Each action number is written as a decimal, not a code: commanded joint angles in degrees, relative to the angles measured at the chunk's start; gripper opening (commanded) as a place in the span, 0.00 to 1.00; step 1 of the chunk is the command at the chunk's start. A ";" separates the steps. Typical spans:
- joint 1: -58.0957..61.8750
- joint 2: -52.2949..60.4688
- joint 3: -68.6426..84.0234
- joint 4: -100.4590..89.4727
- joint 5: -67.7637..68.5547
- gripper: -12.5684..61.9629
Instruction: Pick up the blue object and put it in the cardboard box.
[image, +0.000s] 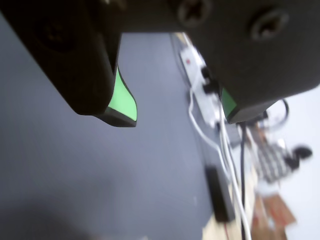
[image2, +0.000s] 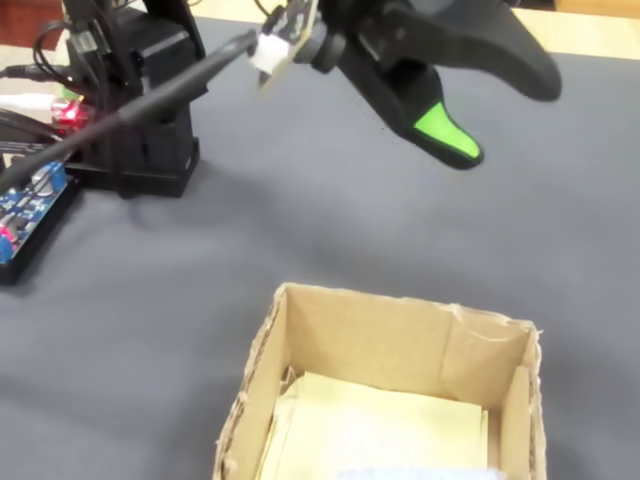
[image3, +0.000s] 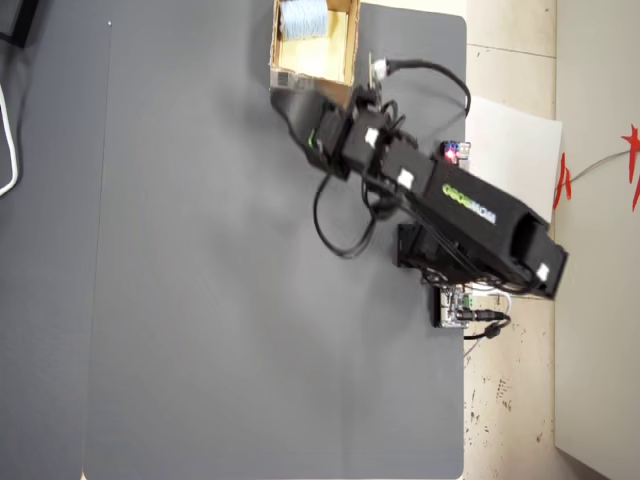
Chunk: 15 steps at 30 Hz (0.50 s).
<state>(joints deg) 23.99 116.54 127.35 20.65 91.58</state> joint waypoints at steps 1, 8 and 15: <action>-3.43 4.13 -0.18 -6.59 3.60 0.62; -13.45 11.95 10.63 -13.62 8.44 0.62; -18.46 18.11 21.62 -17.84 8.61 0.62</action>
<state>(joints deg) 6.24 130.43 150.64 9.05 97.82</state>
